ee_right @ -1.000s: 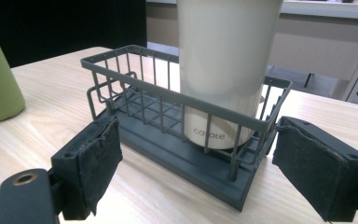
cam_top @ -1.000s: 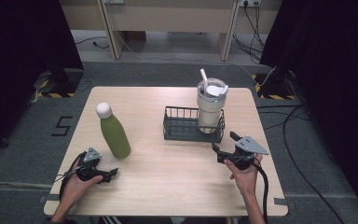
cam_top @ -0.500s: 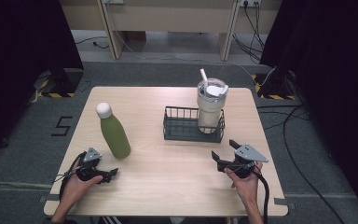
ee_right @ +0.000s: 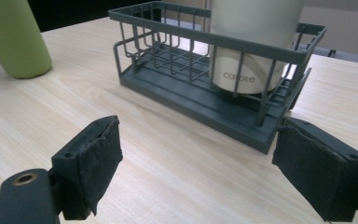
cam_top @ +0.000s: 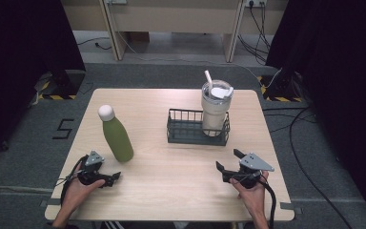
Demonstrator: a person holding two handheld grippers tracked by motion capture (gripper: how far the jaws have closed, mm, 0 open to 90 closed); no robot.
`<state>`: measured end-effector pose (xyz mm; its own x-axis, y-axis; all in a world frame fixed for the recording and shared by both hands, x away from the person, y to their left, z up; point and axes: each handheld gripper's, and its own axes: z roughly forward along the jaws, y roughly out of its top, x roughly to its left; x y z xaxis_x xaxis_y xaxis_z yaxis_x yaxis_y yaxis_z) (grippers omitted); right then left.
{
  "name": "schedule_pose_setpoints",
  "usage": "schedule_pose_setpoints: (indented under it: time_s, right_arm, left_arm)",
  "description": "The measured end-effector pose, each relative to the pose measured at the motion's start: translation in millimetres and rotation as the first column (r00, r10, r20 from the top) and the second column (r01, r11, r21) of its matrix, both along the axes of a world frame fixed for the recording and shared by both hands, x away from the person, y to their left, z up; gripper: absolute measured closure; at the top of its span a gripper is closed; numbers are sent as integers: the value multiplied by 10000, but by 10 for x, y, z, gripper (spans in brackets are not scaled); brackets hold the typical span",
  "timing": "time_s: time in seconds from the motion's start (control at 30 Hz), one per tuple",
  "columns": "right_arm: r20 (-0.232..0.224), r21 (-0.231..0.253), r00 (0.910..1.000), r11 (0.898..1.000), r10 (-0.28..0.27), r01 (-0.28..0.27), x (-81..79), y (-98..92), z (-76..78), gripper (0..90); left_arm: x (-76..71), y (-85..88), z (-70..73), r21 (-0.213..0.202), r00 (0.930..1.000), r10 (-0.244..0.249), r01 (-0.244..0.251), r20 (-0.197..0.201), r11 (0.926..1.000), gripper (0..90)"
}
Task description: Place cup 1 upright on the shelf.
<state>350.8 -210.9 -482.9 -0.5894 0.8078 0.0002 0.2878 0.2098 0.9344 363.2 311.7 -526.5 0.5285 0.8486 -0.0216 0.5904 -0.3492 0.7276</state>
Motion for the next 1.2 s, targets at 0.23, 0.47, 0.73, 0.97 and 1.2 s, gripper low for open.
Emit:
schedule_pose_setpoints:
  time_s: [0.23, 0.47, 0.73, 0.97, 1.2]
  right_arm:
    - [-320, -44, 9994, 9999, 128, -129, -52, -9, -54, 151]
    - [-516, -132, 9986, 9998, 135, -142, -98, -29, -87, 151]
    - [-840, -259, 9963, 9995, 171, -194, -142, -39, -141, 152]
    - [-1090, -525, 9939, 9984, 145, -203, -182, -54, -179, 152]
    - [-1471, -838, 9889, 9959, 209, -335, -212, -55, -213, 152]
  left_arm:
    - [-1, -1, 0, 4, 10000, 6, -6, 3, 10000, 0]
    - [-1, 0, 0, 4, 10000, 3, -3, 4, 10000, 0]
    - [0, 0, 0, 7, 10000, 0, 0, 4, 10000, 0]
    - [0, 0, 0, 5, 10000, 0, 0, 4, 10000, 0]
    - [-1, -1, 0, 3, 10000, 6, -6, 4, 10000, 0]
